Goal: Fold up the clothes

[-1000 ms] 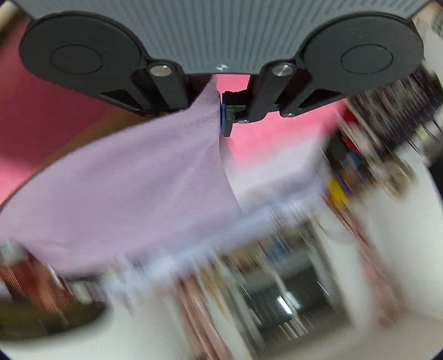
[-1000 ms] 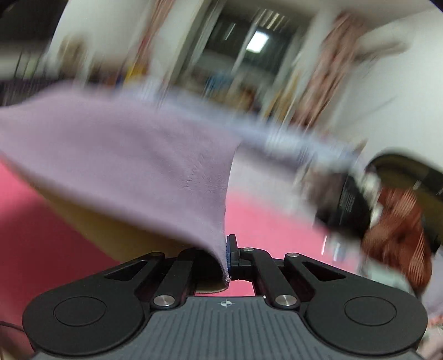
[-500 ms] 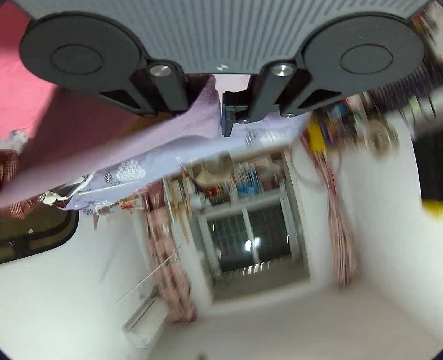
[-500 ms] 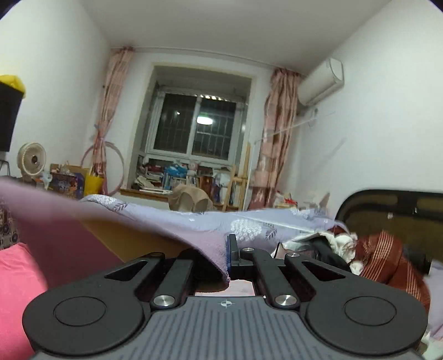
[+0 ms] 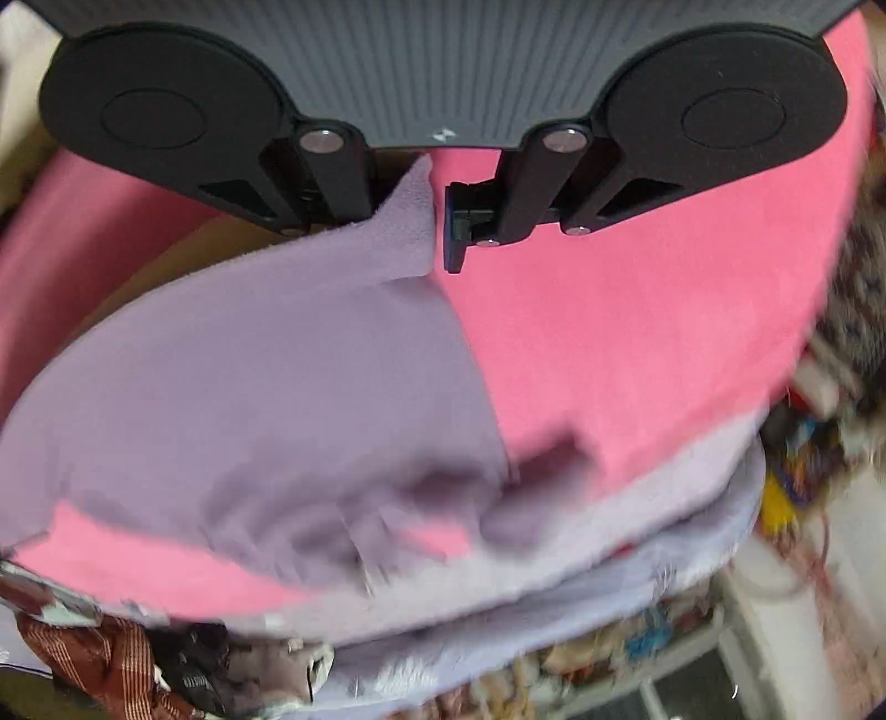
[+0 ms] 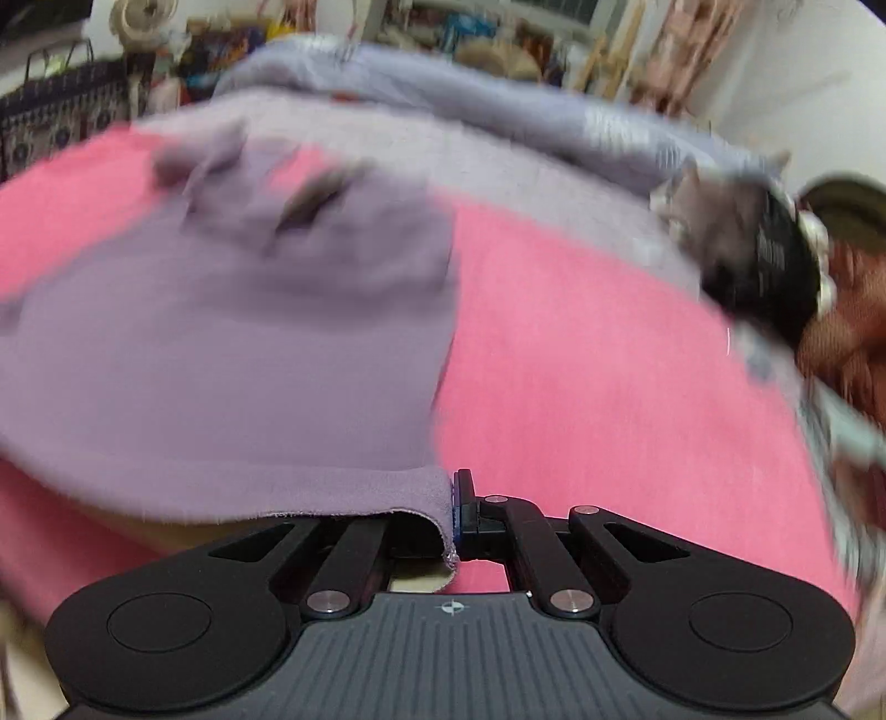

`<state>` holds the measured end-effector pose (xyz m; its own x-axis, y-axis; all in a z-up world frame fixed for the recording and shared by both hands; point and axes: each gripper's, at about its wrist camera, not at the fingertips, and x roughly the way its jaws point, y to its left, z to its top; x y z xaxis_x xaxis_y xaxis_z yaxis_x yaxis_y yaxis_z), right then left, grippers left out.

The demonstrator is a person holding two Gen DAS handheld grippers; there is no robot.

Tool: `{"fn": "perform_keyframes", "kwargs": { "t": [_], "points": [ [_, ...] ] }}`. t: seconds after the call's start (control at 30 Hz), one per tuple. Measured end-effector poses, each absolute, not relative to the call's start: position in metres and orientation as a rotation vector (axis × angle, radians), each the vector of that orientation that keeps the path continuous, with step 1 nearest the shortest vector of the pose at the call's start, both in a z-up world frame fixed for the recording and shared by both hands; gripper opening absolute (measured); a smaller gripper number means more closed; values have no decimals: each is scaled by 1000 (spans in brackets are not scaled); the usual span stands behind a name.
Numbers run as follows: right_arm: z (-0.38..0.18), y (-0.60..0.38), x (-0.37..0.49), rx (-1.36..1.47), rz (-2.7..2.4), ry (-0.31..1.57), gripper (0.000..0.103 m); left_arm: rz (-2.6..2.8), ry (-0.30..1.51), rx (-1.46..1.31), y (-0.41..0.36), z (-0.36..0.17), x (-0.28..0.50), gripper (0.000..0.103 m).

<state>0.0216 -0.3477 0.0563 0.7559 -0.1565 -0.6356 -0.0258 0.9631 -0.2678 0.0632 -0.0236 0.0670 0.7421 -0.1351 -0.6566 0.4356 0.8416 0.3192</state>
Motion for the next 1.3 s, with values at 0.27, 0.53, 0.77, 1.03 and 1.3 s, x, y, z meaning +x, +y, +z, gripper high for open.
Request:
{"fn": "perform_keyframes", "kwargs": {
  "t": [0.27, 0.53, 0.77, 1.03, 1.3],
  "points": [
    [209, -356, 34, -156, -158, 125, 5, -108, 82, 297, -15, 231, 84, 32],
    [24, -330, -7, -270, -53, 636, 5, -220, 649, 365, -3, 26, 56, 33],
    [-15, -318, -52, -224, -55, 691, 5, -208, 659, 340, 3, 6, 18, 33],
    [23, -340, -60, -193, -62, 610, 5, -209, 564, 322, 7, 53, 12, 34],
    [27, -359, -63, -126, -44, 716, 5, -219, 625, 337, 7, 43, -23, 34]
  ]
}}
